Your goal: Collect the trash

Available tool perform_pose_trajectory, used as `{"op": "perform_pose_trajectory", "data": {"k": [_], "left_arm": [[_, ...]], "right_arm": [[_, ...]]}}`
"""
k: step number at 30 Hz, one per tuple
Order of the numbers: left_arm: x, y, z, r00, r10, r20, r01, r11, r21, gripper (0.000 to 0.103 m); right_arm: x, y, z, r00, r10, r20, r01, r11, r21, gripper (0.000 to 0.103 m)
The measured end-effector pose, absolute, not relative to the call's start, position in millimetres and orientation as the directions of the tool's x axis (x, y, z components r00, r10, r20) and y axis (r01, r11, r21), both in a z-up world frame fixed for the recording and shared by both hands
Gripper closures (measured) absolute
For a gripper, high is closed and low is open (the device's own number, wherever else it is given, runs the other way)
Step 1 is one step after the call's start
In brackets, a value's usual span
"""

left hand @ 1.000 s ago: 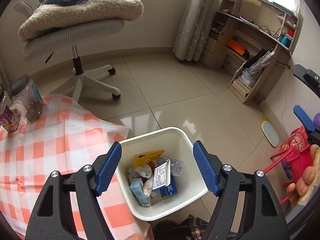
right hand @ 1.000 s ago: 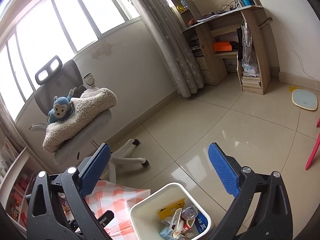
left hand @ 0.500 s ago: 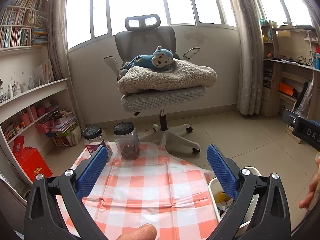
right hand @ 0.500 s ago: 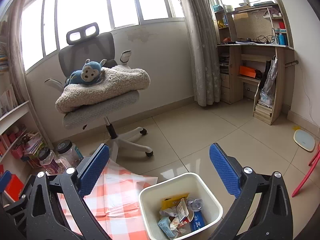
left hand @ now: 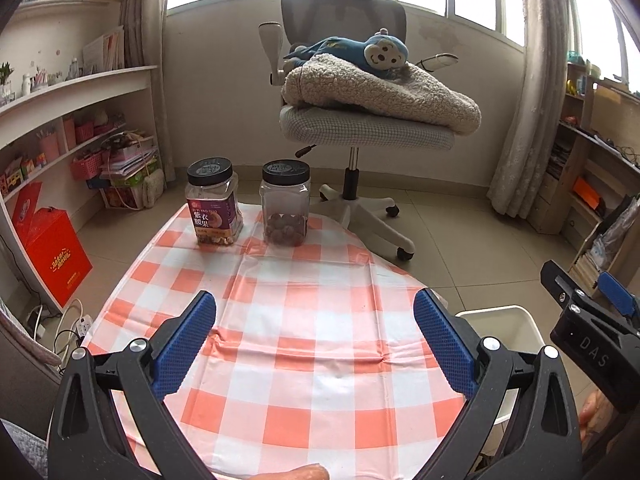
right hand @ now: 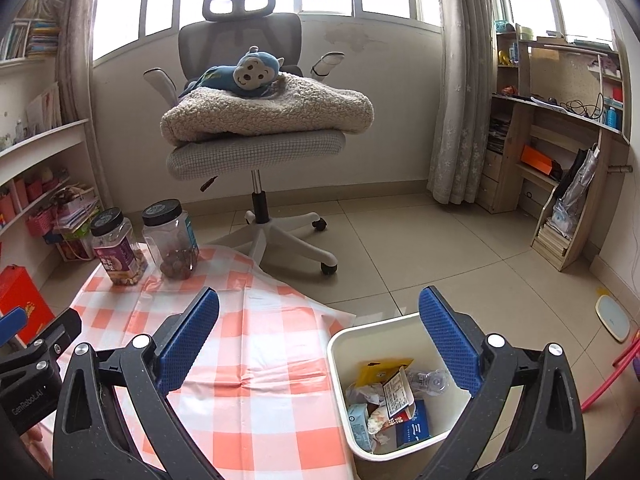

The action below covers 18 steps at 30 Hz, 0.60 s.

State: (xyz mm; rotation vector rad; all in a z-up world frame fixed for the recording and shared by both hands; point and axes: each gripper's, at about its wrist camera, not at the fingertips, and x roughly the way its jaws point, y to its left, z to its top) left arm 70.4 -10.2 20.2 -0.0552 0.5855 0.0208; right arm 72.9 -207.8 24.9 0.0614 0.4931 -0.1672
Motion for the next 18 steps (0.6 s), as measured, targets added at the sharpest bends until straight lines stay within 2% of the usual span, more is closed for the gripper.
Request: {"op": "perform_pose_trajectory", "data": {"k": [5,18], "left_arm": [[70,-1,25,0.854,0.025,-0.520,-0.052,0.998,-0.038,0.007],[72,1,28,0.849,0.020,-0.528,-0.053,0.997,-0.047,0.007]], "right_arm": [[76,-199,27,0.875,-0.159,-0.457,0.183,0.983,0.007,0.007],[71,-192,26,0.889,-0.161,-0.428,0.172,0.985,-0.013,0.007]]}}
